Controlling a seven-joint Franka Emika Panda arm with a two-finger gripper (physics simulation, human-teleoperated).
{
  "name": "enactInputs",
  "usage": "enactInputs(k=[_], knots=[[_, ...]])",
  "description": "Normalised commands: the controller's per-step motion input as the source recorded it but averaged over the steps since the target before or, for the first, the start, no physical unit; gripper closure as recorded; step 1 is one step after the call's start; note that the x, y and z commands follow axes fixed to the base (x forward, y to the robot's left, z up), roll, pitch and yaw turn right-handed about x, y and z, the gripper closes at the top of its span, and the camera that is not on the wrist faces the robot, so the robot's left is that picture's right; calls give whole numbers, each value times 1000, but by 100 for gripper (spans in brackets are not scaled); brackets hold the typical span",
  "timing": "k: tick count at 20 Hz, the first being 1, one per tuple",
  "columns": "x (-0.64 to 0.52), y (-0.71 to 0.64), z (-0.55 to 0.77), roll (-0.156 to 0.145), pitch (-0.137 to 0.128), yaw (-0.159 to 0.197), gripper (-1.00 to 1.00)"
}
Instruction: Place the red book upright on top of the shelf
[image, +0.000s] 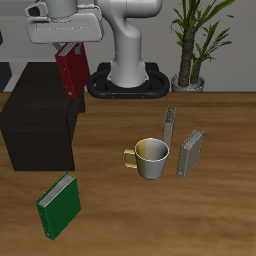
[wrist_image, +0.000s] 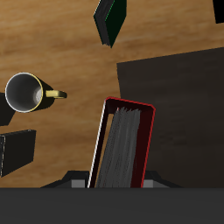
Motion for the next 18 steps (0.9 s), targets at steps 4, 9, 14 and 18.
enactInputs(k=[4, 9, 14, 18], knots=[[-17, -433, 122, -39, -41, -49, 100], [5, -385, 20, -27, -18, -26, 100], [20, -251, -36, -31, -20, -27, 100], [67, -152, -166, -39, -3, -16, 100]])
